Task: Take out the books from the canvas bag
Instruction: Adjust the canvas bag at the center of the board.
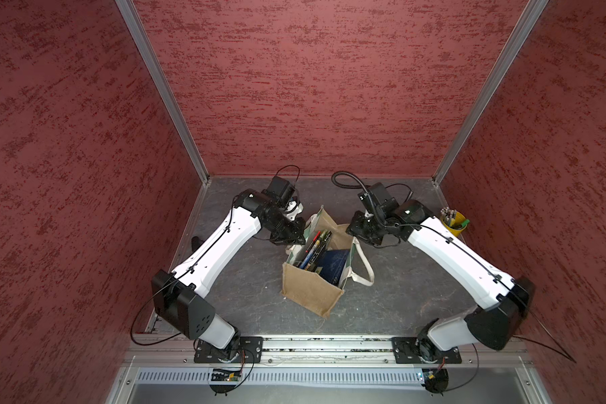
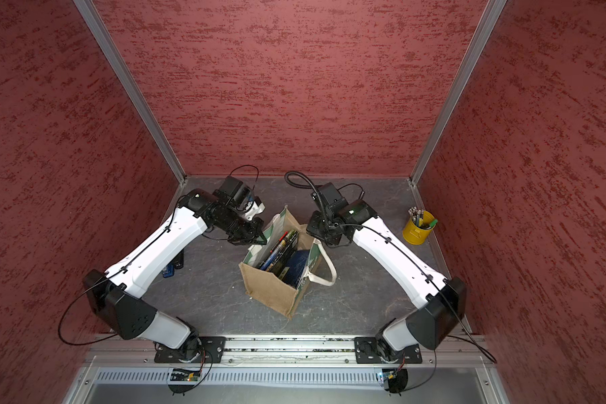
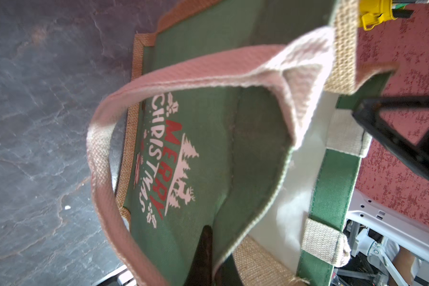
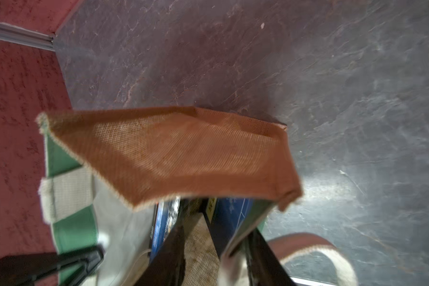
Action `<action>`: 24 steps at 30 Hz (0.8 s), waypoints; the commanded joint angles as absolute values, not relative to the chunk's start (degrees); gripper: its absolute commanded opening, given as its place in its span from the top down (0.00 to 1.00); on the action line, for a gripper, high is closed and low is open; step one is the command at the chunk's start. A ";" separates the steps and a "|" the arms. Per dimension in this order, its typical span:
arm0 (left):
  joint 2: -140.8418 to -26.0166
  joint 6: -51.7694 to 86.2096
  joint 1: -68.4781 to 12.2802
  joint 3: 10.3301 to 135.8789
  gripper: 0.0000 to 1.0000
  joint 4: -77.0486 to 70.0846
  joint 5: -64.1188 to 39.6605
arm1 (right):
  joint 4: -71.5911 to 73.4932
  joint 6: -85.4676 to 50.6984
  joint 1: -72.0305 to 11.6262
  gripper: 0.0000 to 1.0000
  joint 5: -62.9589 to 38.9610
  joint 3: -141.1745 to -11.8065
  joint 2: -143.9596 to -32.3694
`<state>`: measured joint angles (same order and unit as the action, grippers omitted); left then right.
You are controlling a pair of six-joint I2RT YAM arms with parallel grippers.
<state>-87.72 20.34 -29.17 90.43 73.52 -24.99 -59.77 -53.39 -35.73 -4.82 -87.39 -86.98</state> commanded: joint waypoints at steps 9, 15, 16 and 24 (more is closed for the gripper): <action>-84.71 19.23 -28.34 92.52 0.56 79.50 -22.68 | -61.32 -41.66 -32.68 0.79 -1.50 -104.54 -97.21; -85.44 18.31 -23.84 92.91 0.35 77.14 -24.17 | -72.83 -40.38 -35.06 0.55 2.88 -119.61 -100.07; -85.81 18.15 -23.27 92.97 0.35 76.49 -24.93 | -74.53 -40.74 -35.80 0.54 2.92 -122.12 -100.80; -89.00 16.18 -21.80 94.97 0.51 73.93 -29.72 | -75.75 -45.35 -46.59 0.52 -1.58 -126.12 -107.27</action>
